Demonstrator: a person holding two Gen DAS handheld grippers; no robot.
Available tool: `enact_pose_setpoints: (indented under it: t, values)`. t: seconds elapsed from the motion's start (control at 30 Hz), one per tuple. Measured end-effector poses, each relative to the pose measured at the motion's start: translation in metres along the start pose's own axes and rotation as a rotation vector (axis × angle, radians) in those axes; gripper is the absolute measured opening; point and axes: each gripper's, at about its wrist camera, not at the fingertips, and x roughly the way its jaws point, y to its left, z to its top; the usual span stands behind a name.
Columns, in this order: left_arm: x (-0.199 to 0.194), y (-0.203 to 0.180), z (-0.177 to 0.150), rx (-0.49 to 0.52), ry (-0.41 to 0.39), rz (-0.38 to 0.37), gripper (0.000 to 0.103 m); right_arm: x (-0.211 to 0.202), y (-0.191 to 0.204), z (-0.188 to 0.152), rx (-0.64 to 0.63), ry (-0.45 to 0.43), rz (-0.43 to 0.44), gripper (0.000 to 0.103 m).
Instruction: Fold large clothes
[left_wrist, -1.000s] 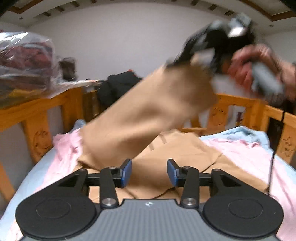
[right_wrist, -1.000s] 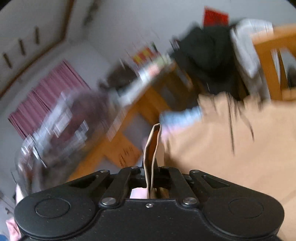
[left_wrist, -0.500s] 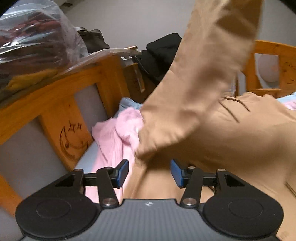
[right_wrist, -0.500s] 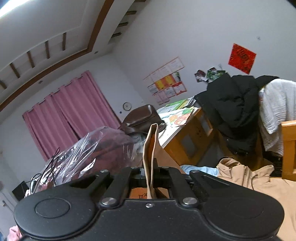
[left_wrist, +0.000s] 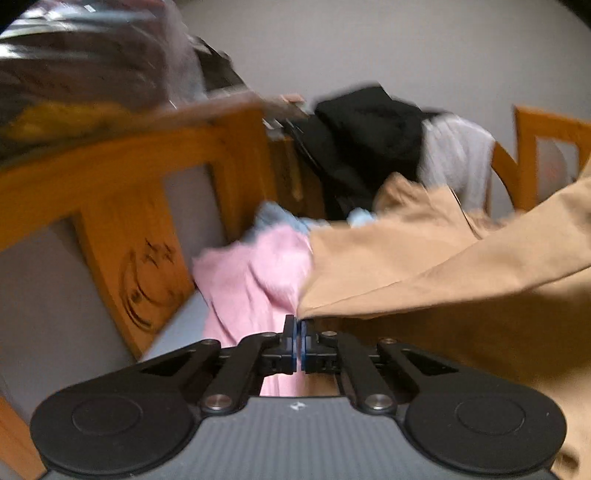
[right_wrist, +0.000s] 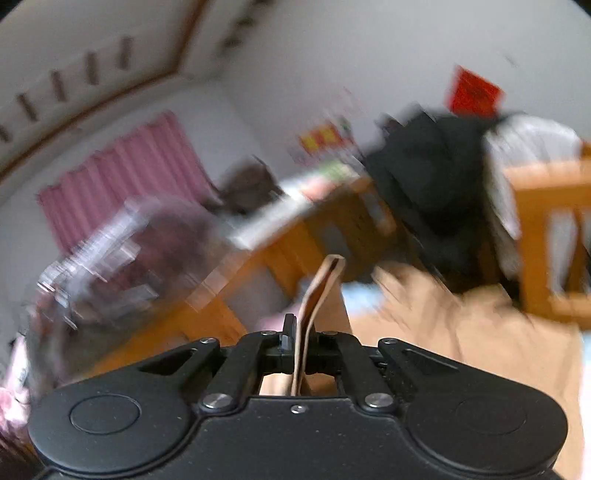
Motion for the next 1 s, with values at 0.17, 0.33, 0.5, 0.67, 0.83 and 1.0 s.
enact_pose_setpoints:
  t: [0.17,0.33,0.5,0.67,0.83,1.0]
  values:
    - [-0.009,0.004,-0.015,-0.035,0.107,-0.053,0.004,0.01,-0.068,-0.071,0.107,0.121,-0.154,0.001]
    - [-0.035,0.021,-0.02,-0.206,0.103,-0.108,0.036,0.009,-0.088,-0.108,0.127,0.176,-0.209,0.002]
    - [-0.026,0.026,0.006,-0.336,0.046,-0.128,0.049,0.005,-0.063,-0.101,-0.069,0.153,-0.259,0.002]
    - [0.018,0.004,0.017,-0.313,0.119,-0.054,0.049,0.015,-0.05,-0.092,-0.211,0.14,-0.31,0.002]
    - [0.044,0.001,0.003,-0.356,0.216,-0.018,0.051,0.035,-0.074,-0.122,-0.226,0.242,-0.488,0.023]
    - [0.033,0.007,0.002,-0.355,0.203,-0.036,0.065,0.016,-0.078,-0.133,-0.173,0.242,-0.488,0.057]
